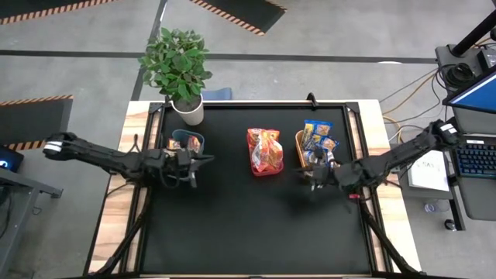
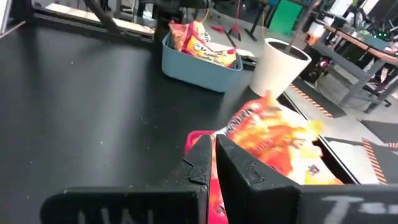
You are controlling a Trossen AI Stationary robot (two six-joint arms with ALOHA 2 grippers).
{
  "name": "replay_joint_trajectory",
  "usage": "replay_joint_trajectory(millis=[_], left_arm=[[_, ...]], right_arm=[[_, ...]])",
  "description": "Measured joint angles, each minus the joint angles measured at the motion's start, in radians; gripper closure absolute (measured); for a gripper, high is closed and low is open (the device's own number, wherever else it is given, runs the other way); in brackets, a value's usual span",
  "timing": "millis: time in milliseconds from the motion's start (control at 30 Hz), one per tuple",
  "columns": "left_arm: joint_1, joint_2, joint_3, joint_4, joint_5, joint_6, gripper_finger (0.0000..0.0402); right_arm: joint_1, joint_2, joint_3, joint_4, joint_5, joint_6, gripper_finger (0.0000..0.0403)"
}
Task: Sort Maruchan noodles
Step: Return to Home Position
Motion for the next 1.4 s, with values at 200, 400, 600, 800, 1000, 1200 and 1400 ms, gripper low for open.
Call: replay_joint_trajectory(millis=[200, 400, 600, 800, 1000, 1200, 1400], left_arm=[[0.016, -0.197, -0.036, -0.159, 0.004, -0.010, 0.0401], [0.018, -0.363, -0.037, -0.380, 0.057, -0.093, 0.0401], [0.018, -0.507, -0.080, -0.440, 0.160, -0.137, 0.0401], [0.018, -0.639, -0.157, -0.443, 0.166, -0.138, 0.0402], [0.018, -0.769, -0.227, -0.437, 0.182, -0.147, 0.0402], [0.018, -0.806, -0.247, -0.431, 0.236, -0.155, 0.0401], [0.018, -0.804, -0.248, -0.442, 0.228, -0.158, 0.0401]], right_arm=[[-0.061, -0.217, -0.117, -0.010, -0.069, -0.012, 0.0390], [-0.061, -0.463, -0.230, -0.012, -0.101, -0.051, 0.0390], [-0.061, -0.690, -0.316, -0.023, -0.101, -0.101, 0.0390], [-0.061, -0.887, -0.338, -0.141, -0.107, -0.111, 0.0390], [-0.063, -0.908, -0.352, -0.190, -0.165, -0.122, 0.0390], [-0.063, -0.922, -0.400, -0.184, -0.172, -0.151, 0.0390], [-0.067, -0.904, -0.453, -0.159, -0.177, -0.120, 0.0390]])
